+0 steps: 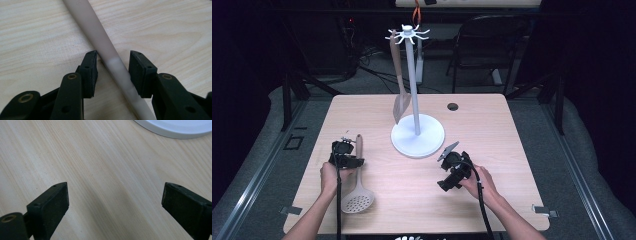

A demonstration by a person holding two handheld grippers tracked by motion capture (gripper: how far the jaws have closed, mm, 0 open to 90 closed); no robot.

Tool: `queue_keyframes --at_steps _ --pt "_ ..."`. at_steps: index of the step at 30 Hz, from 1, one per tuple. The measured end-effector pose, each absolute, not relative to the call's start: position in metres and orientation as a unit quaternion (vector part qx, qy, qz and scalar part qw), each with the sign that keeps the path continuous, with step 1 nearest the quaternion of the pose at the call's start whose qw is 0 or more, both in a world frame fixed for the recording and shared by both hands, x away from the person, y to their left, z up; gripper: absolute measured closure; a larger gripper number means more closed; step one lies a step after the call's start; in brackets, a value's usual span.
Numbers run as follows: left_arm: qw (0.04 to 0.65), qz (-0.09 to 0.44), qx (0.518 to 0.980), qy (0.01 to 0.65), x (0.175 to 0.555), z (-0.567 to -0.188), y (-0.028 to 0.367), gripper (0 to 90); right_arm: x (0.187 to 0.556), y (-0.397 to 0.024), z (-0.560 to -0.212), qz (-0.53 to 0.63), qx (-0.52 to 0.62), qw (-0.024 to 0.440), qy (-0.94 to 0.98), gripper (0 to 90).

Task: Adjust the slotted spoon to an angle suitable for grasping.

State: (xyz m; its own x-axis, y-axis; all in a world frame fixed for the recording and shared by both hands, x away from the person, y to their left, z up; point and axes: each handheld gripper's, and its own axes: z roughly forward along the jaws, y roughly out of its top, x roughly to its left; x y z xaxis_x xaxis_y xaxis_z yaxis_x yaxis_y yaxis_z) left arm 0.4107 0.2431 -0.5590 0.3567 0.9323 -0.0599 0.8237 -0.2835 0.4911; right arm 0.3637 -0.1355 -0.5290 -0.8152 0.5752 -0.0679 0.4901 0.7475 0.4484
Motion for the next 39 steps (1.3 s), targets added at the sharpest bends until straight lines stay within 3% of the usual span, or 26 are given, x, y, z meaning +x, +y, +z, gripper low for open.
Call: queue_keyframes --at_steps 30,39 --pt "0.207 0.084 0.830 0.510 0.4133 -0.5537 0.2412 61.7 0.3594 -0.1345 -0.5271 0.199 0.275 0.106 0.935 7.4" --pt "0.208 0.074 0.826 0.518 0.4101 -0.5502 0.2407 58.7 0.3592 -0.1345 -0.5275 0.201 0.271 0.106 0.935 7.5"
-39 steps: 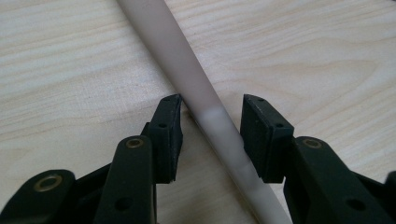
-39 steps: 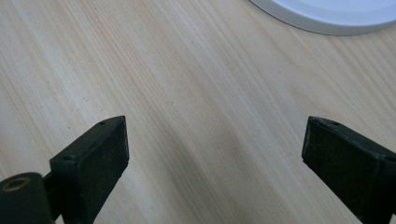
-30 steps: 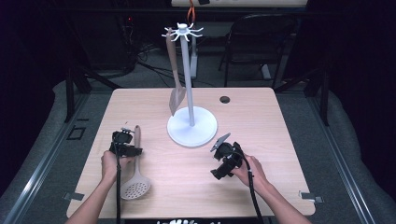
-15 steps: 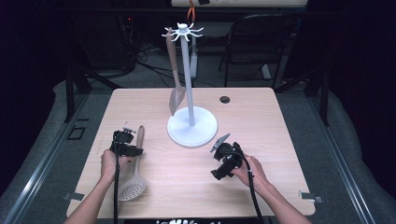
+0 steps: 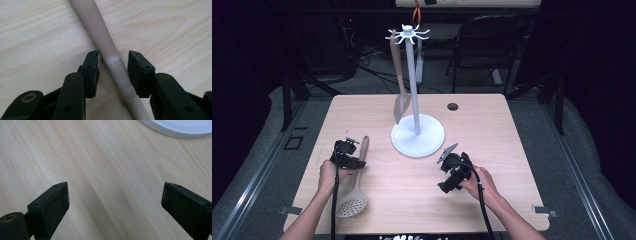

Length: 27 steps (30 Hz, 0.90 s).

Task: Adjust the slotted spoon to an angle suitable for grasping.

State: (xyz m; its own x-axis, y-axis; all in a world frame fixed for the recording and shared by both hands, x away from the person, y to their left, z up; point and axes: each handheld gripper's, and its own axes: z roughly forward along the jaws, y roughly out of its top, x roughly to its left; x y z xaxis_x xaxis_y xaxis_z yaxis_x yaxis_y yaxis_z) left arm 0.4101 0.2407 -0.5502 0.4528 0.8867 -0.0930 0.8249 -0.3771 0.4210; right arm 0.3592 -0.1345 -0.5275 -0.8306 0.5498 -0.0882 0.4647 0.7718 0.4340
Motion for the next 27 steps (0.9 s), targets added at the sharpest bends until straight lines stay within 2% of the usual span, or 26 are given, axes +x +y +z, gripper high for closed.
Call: queue_keyframes --at_steps 6,14,27 --pt "0.202 0.062 0.822 0.529 0.408 -0.550 0.239 51.6 0.359 -0.134 -0.528 0.200 0.272 0.104 0.936 7.7" --pt "0.189 0.068 0.821 0.534 0.410 -0.553 0.234 62.3 0.359 -0.133 -0.528 0.206 0.273 0.102 0.934 7.8" --pt "0.163 0.080 0.831 0.525 0.411 -0.552 0.228 62.7 0.358 -0.133 -0.528 0.202 0.271 0.102 0.936 7.9"
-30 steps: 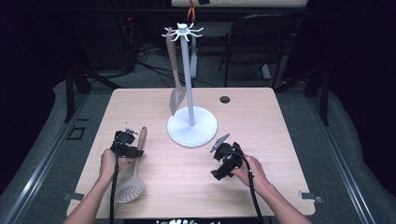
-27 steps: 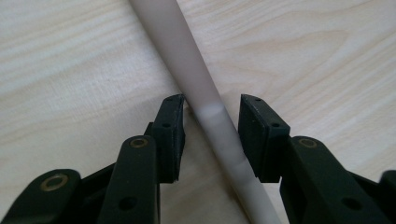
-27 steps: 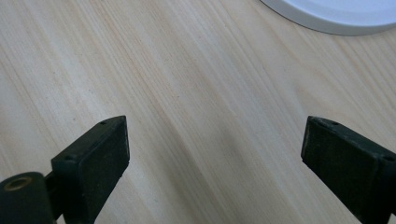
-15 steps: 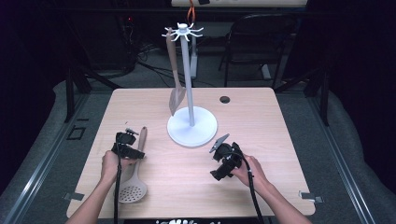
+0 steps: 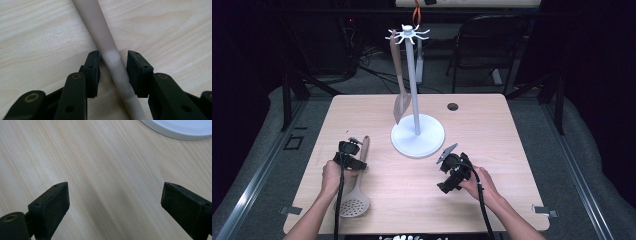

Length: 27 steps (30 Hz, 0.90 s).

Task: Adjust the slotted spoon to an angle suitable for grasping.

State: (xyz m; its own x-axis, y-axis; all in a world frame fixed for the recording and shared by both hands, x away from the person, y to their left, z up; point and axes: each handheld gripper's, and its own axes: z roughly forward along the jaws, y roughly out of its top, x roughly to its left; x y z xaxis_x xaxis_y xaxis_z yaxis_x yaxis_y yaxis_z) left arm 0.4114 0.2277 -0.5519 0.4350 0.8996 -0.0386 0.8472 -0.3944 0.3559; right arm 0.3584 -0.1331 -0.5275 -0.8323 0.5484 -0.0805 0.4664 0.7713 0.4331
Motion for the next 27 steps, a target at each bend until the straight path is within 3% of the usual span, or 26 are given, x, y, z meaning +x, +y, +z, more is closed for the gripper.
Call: queue_keyframes --at_steps 14,23,27 --pt "0.206 0.051 0.808 0.549 0.411 -0.551 0.242 65.4 0.359 -0.134 -0.527 0.200 0.270 0.103 0.936 8.0" --pt "0.259 0.052 0.792 0.550 0.403 -0.540 0.249 72.3 0.359 -0.134 -0.527 0.204 0.271 0.103 0.935 8.0" --pt "0.266 0.076 0.796 0.537 0.398 -0.532 0.245 74.6 0.359 -0.134 -0.527 0.201 0.271 0.104 0.936 8.0"
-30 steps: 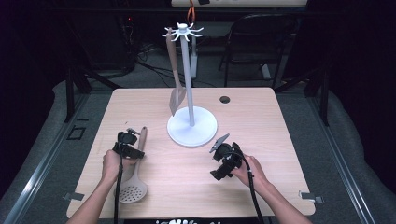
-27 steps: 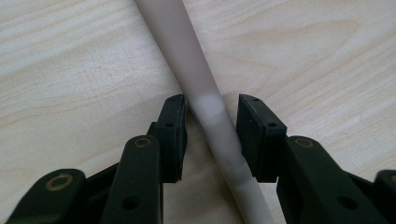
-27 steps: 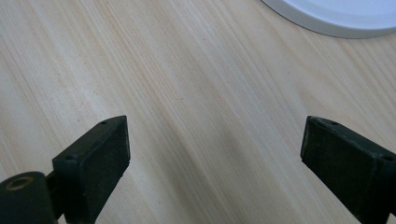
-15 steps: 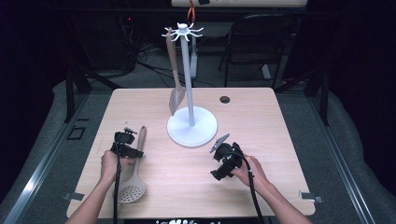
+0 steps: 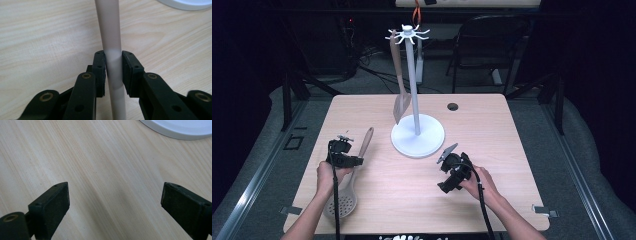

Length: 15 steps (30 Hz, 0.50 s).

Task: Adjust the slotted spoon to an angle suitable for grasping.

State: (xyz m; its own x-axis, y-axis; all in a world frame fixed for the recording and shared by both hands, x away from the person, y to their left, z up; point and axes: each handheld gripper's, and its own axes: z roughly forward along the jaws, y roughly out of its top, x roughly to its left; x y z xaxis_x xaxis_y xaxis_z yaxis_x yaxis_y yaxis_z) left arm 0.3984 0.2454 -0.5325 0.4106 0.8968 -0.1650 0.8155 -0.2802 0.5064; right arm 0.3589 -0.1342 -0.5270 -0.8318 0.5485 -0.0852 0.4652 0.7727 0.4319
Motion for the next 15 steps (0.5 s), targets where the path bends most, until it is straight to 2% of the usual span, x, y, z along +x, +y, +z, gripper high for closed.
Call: queue_keyframes --at_steps 15 --pt "0.292 0.144 0.790 0.519 0.3914 -0.5217 0.2501 75.7 0.3586 -0.1337 -0.5277 0.205 0.273 0.102 0.934 8.0"
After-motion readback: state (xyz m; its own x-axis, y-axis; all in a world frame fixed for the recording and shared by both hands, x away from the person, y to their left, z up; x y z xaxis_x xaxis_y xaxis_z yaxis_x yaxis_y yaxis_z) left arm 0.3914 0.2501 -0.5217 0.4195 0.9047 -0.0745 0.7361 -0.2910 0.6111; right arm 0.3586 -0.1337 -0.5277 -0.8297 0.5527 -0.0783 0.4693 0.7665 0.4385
